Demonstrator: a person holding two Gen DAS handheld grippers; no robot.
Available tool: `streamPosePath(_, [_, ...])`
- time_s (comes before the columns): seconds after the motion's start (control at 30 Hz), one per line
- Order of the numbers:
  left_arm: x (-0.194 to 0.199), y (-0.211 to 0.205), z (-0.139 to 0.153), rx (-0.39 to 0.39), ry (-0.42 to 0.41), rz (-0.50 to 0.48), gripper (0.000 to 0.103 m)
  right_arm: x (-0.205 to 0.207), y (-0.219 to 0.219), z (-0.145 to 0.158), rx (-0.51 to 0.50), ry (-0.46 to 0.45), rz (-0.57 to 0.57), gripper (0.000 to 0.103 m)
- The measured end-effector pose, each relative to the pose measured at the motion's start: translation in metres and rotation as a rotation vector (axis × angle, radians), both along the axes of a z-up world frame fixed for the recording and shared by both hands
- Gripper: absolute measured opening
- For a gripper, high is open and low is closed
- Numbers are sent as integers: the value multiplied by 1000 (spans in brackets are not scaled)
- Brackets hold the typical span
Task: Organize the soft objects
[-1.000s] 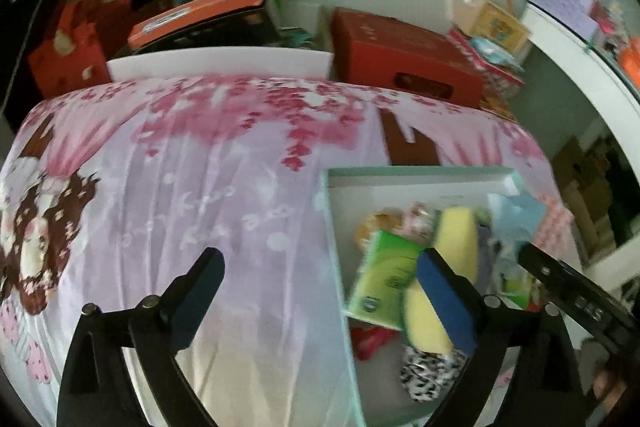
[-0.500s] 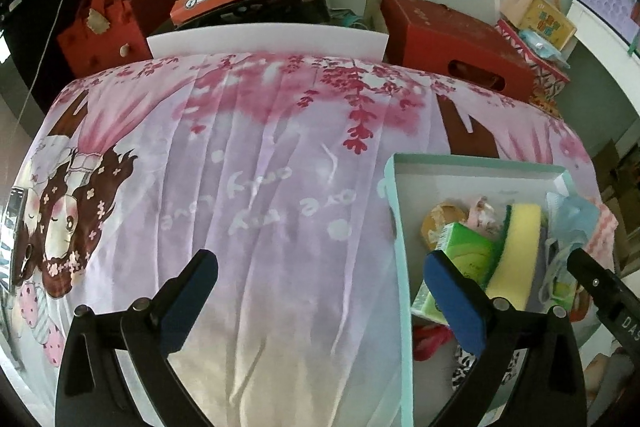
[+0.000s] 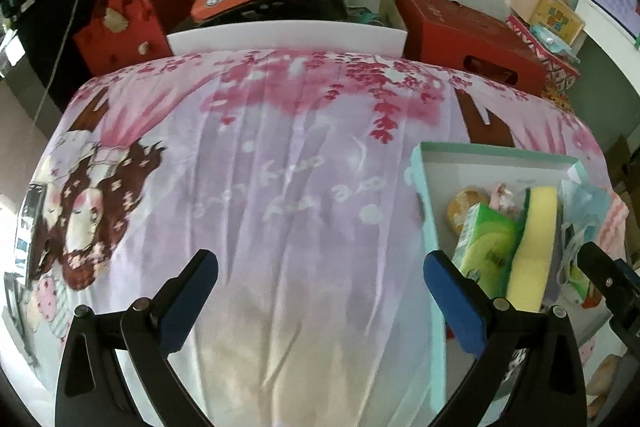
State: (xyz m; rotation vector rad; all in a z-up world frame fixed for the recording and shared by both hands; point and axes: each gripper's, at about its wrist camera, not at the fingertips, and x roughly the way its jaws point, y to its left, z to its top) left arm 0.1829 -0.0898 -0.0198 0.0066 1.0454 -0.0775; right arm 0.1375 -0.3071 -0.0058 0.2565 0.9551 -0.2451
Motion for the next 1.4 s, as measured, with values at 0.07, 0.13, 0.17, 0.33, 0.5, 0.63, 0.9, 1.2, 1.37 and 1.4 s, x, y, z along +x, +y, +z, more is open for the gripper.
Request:
streamPosePath(0.07, [-8,9,0,5,-7,12,102,-5,10,0,5,0,19,103])
streamPosePath(0.13, [-19,19,-1,14,-15,28,102,-11,18,-1,10,-2,36,103])
streamPosePath(0.17, [-22,22,-1,16,-17,31,102,-16,23,-1,14,-4,43,103])
streamPosePath(0.33, [-49,37,-2,50,-45,35,102,-36,41,-5,14,4,73,103])
streamPosePath(0.5, [-76,51,-7,109,-52,38,102,-56,49,-9,33,11,78,103])
streamPosePath(0.63, [-90,62,-10,110,-25,39,102,-74,55,-14,27,38,84,103])
streamPosePath(0.9, [-117,68,-7,103,-13,8,102,-106,70,-12,2,62,114,103])
streamPosePath(1.2, [-148,73,-2,110,-28,-11,102,-130,84,-16,33,59,136,103])
streamPosePath(1.37, [-157,79,-2,113,-31,-1,102,-137,90,-18,0,62,142,103])
streamPosePath(1.4, [-158,80,-3,111,-30,0,102,-139,91,-18,5,57,143,103])
